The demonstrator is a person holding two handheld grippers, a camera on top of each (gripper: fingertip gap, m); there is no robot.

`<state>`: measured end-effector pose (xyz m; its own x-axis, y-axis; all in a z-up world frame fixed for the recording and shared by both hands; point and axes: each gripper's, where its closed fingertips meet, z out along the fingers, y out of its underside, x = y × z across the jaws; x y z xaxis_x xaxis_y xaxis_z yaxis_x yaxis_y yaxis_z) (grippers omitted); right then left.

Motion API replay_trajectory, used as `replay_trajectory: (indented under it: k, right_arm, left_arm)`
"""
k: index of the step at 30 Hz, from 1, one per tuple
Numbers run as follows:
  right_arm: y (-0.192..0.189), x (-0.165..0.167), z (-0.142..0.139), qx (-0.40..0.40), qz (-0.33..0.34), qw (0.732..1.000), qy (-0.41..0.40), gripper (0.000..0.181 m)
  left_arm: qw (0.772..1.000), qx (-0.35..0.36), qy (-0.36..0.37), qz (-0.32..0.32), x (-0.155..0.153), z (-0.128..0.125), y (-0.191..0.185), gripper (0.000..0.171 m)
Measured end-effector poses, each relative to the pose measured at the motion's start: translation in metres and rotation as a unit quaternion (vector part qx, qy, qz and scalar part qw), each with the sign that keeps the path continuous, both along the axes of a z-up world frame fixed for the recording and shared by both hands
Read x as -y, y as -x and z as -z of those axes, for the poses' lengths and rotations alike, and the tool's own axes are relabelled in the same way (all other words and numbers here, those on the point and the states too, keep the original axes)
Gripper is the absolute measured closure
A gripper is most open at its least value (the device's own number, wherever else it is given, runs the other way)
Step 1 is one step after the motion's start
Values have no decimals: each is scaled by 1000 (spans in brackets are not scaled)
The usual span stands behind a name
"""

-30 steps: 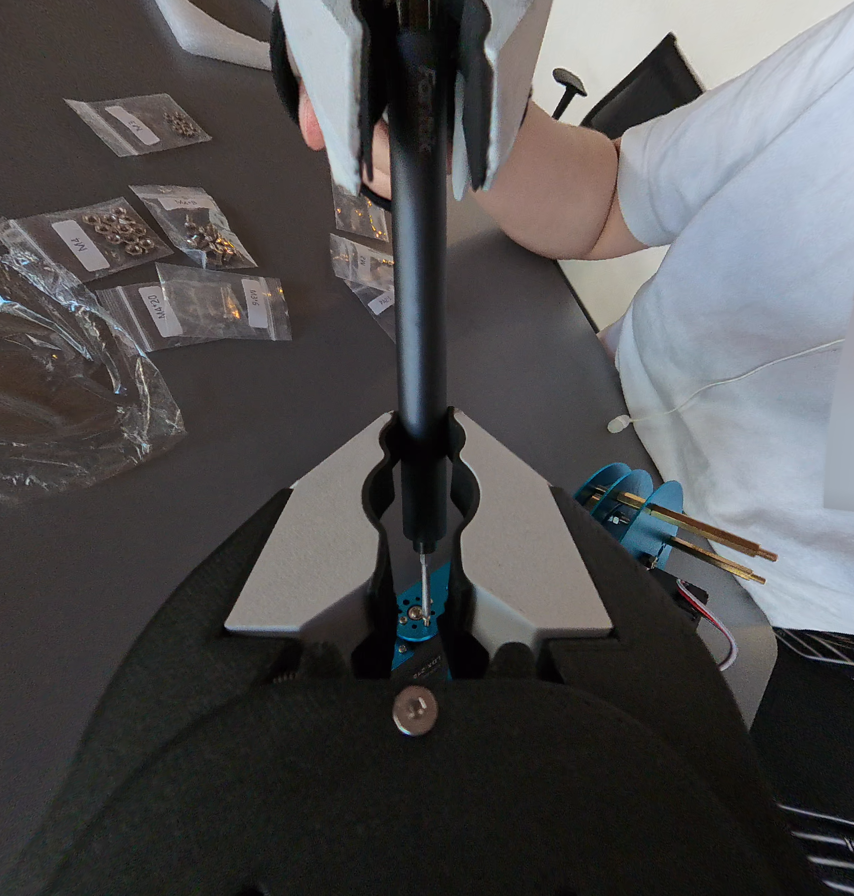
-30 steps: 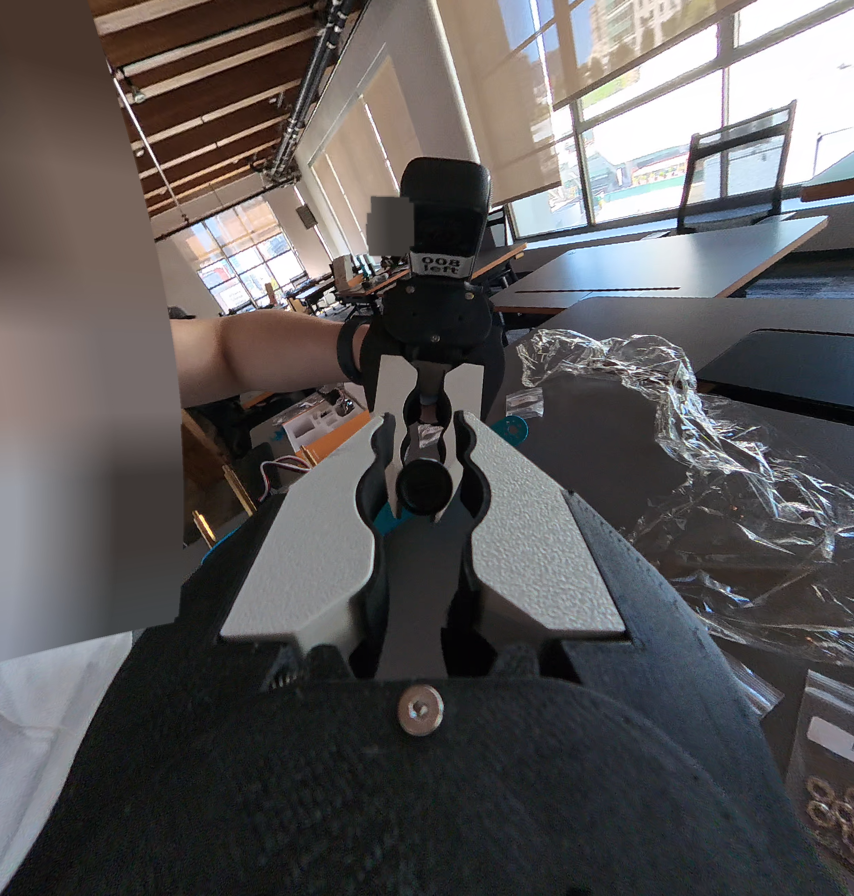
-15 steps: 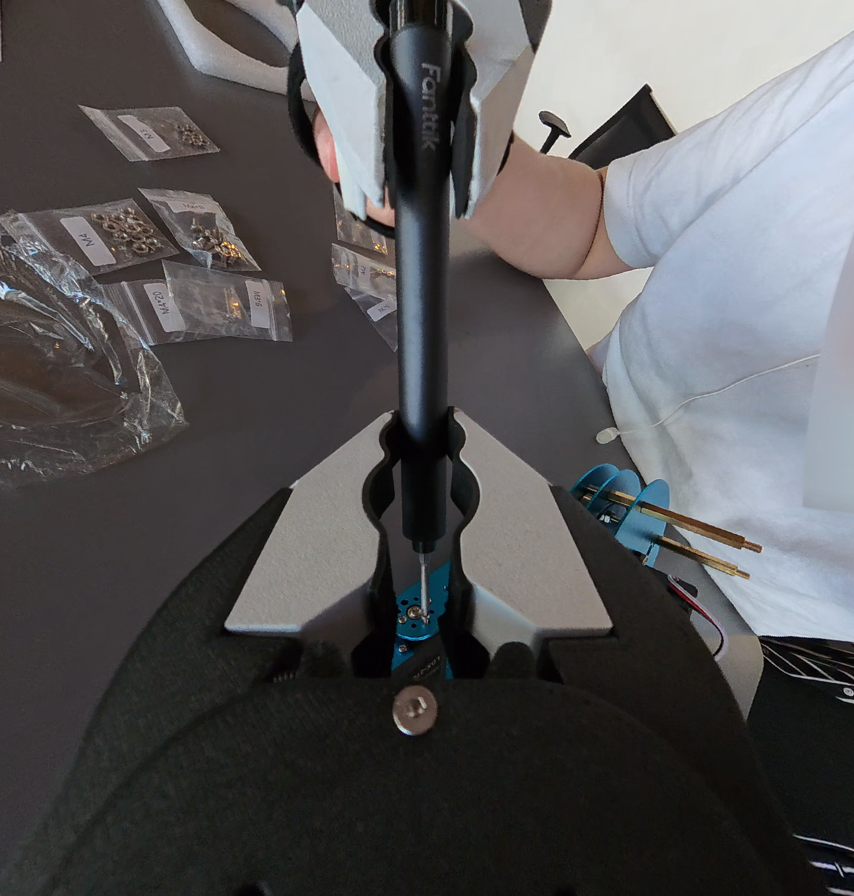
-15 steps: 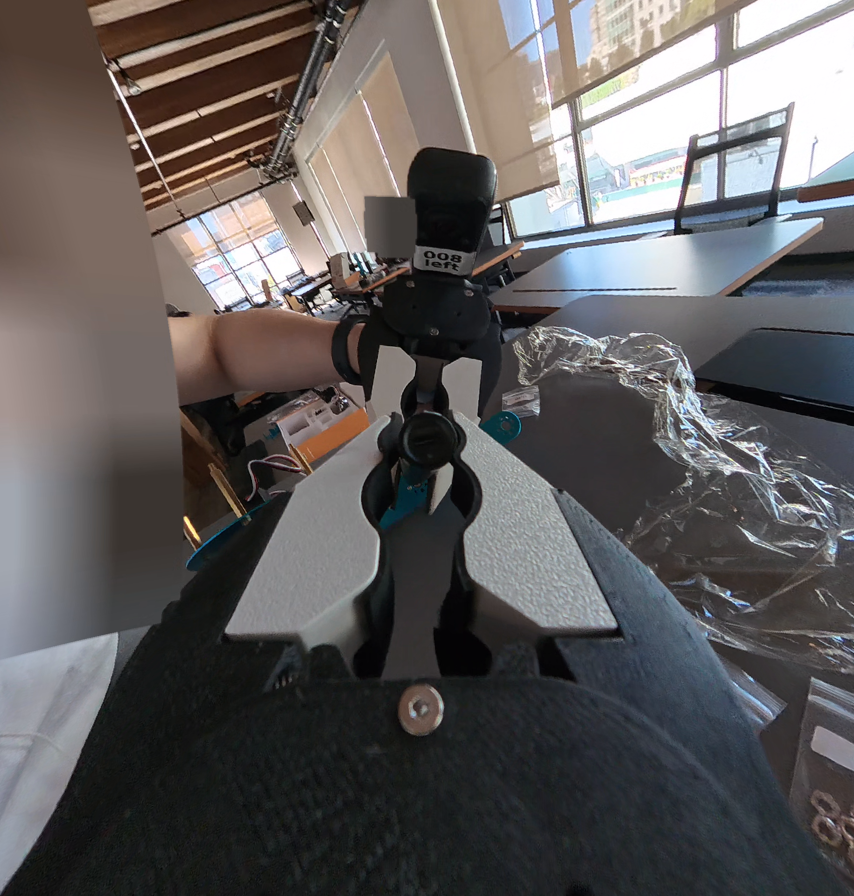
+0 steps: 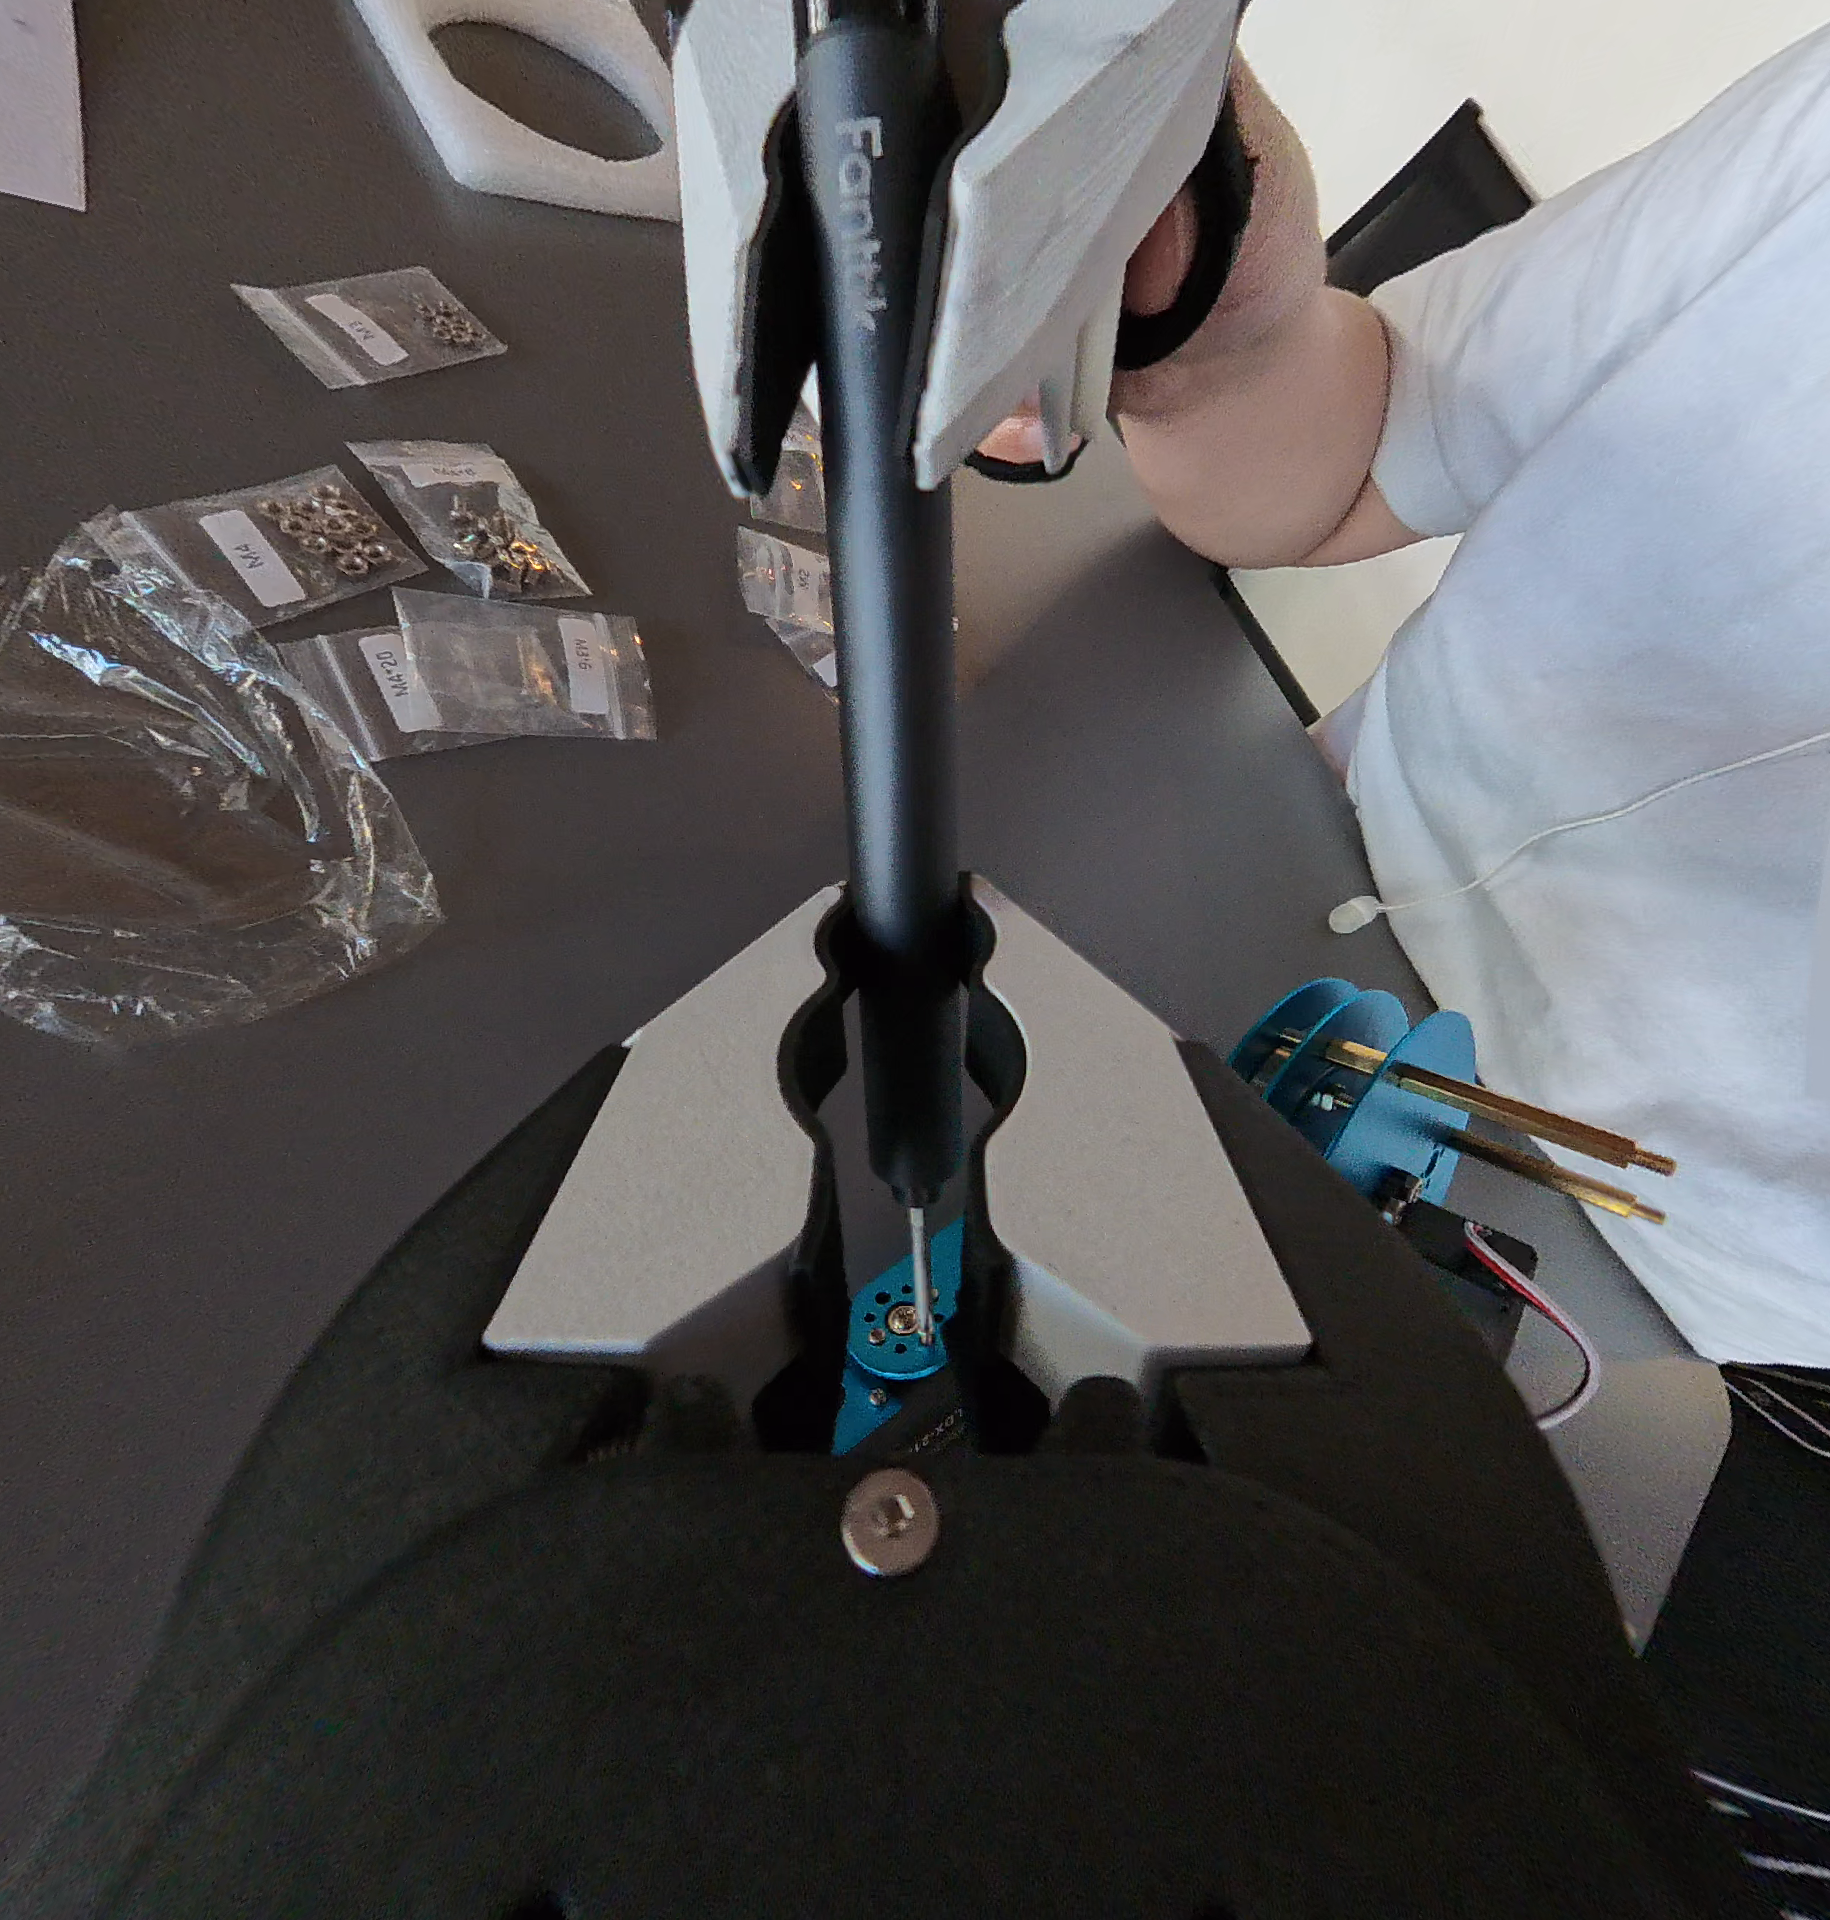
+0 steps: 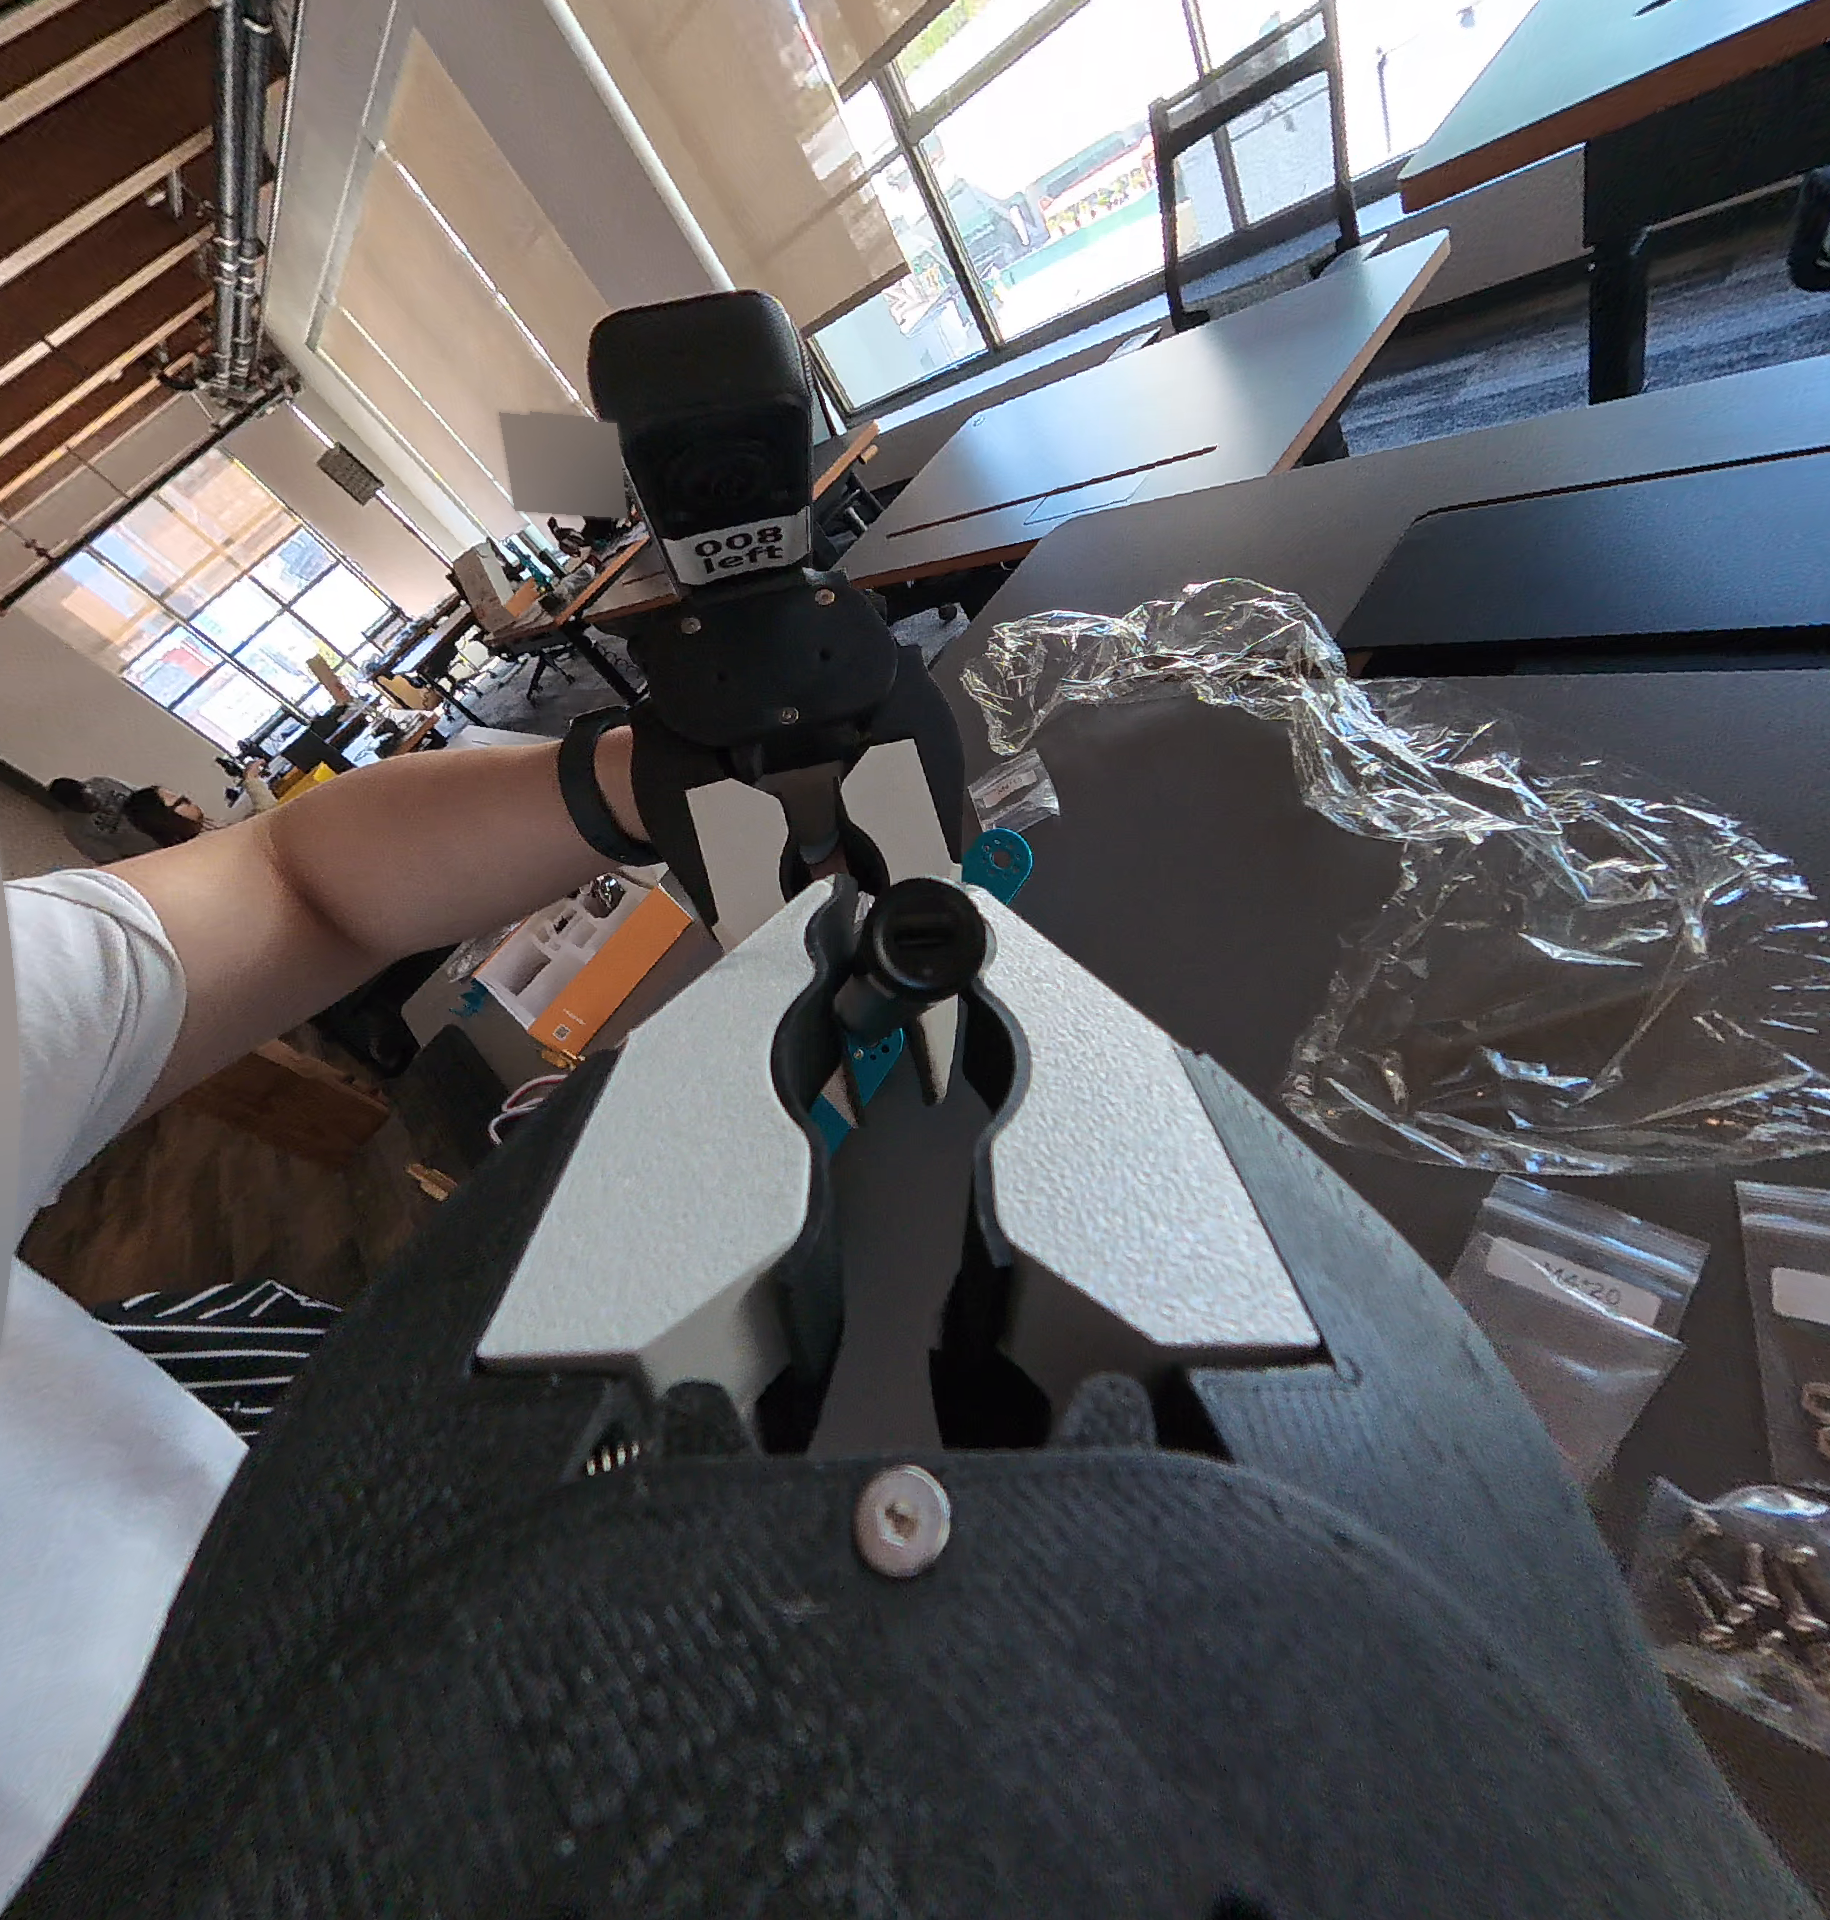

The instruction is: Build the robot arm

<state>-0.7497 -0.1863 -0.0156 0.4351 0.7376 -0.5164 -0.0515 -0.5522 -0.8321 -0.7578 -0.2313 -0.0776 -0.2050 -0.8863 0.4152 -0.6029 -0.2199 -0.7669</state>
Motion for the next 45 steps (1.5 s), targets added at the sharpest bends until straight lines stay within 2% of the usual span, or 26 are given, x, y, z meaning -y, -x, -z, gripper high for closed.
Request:
replay_trajectory:
  k: [4, 6, 7, 8, 10, 12, 14, 16, 23, 26, 28, 34, 36, 45]
  right_arm:
    - [3, 5, -3, -12, -40, 998, -45, 160]
    - [2, 10, -7, -17, -85, 993, -82, 145]
    - [-1, 10, -7, -3, -100, 988, -115, 135]
    - [-6, 9, -6, 28, -110, 981, -159, 134]
    - [-18, 3, -2, 117, -123, 949, -267, 128]
    - [-25, 1, -1, 204, -155, 898, -357, 122]
    - [-27, 3, 1, 261, -201, 856, -397, 121]
    - [-27, 7, 2, 275, -250, 841, -393, 129]
    - [-20, 4, -4, 250, -316, 837, -369, 144]
    - [-18, 4, -15, 221, -319, 847, -363, 146]
    - [-19, 7, -17, 209, -332, 852, -347, 158]
    - [-18, 9, -16, 205, -343, 858, -323, 156]
    - [-18, 8, -14, 206, -346, 860, -314, 162]
    - [-21, 6, -6, 221, -338, 890, -214, 163]
  left_arm:
    - [1000, 6, 18, 5, 1, -2, 2, 156]
    - [1000, 10, 28, 7, 2, -2, 2, 156]
    - [999, 11, 32, 9, 2, -2, 3, 156]
    - [999, 10, 33, 8, 1, -2, 3, 156]
    - [999, 12, 39, 14, 2, -2, 3, 156]
    - [999, 14, 40, 15, 2, -2, 3, 156]
    - [999, 19, 43, 15, 2, -3, 4, 156]
    - [998, 25, 50, 13, 2, -4, 4, 156]
    - [997, 34, 62, 10, -1, -8, 6, 156]
    - [997, 34, 61, 12, 0, -7, 6, 156]
    - [997, 34, 61, 13, 0, -7, 6, 156]
    - [997, 32, 63, 14, 1, -6, 7, 156]
    - [997, 31, 62, 16, 1, -6, 7, 156]
    - [997, 27, 69, 10, 0, -3, 7, 156]
